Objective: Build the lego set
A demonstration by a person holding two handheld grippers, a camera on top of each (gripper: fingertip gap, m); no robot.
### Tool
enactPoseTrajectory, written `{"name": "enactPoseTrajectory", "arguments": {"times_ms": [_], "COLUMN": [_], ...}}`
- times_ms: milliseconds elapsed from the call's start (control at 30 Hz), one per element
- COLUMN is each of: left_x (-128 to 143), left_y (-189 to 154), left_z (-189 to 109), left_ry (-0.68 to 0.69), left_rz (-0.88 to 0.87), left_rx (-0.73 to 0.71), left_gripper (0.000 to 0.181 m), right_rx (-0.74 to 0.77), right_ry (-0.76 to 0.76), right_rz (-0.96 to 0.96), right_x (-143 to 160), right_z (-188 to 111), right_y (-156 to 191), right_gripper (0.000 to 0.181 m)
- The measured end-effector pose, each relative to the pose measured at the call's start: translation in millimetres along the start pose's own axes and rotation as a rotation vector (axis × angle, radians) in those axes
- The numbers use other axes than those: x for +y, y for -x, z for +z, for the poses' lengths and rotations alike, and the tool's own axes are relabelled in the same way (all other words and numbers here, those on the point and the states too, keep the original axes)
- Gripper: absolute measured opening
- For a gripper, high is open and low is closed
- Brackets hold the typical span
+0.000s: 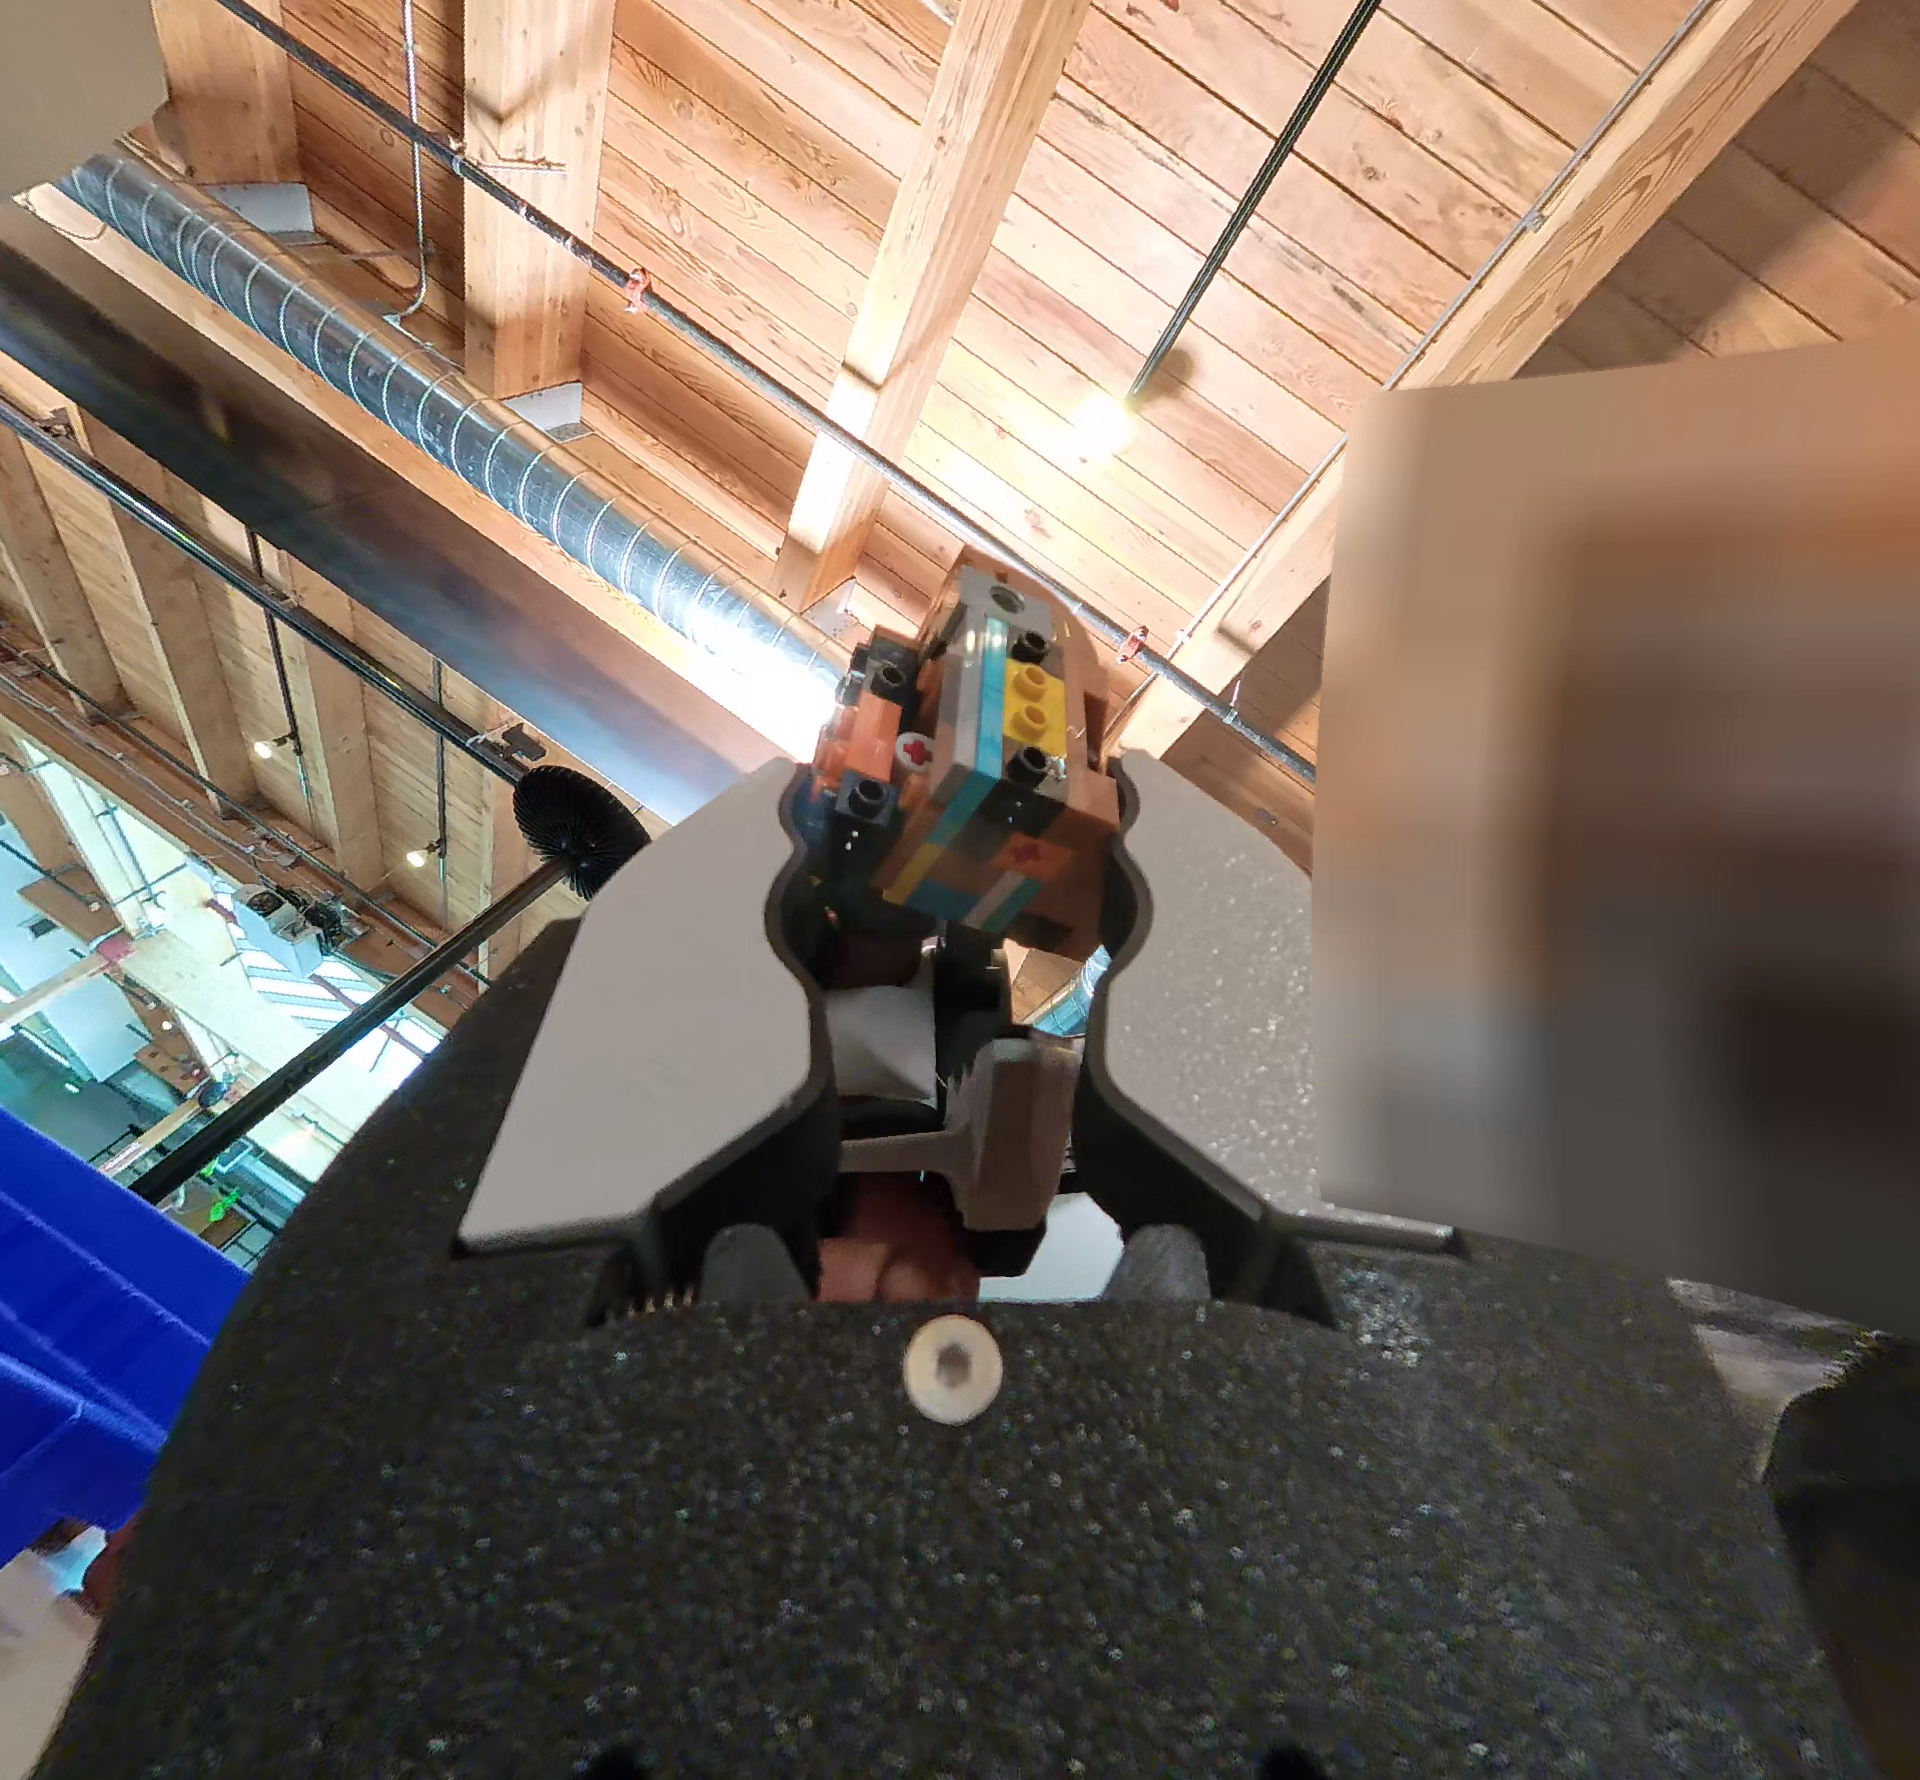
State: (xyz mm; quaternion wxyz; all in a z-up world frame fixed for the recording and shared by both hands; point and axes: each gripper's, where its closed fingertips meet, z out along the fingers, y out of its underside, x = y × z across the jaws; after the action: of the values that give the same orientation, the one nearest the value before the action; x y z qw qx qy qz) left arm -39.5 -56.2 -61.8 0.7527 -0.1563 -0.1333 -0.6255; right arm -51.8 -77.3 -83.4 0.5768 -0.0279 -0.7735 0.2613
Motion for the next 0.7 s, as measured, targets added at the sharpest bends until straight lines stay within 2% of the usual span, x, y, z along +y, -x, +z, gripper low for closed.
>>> {"name": "enactPoseTrajectory", "arguments": {"times_ms": [700], "left_x": [7.9], "left_y": [4.0], "left_z": [1.5], "left_ry": [0.071], "left_rz": [0.011], "left_rx": [-0.043], "left_gripper": [0.052], "right_rx": [0.025], "right_ry": [0.019], "right_rz": [-0.067], "right_x": [3.8], "right_z": [-5.9], "right_y": [-5.2], "right_gripper": [0.055]}}
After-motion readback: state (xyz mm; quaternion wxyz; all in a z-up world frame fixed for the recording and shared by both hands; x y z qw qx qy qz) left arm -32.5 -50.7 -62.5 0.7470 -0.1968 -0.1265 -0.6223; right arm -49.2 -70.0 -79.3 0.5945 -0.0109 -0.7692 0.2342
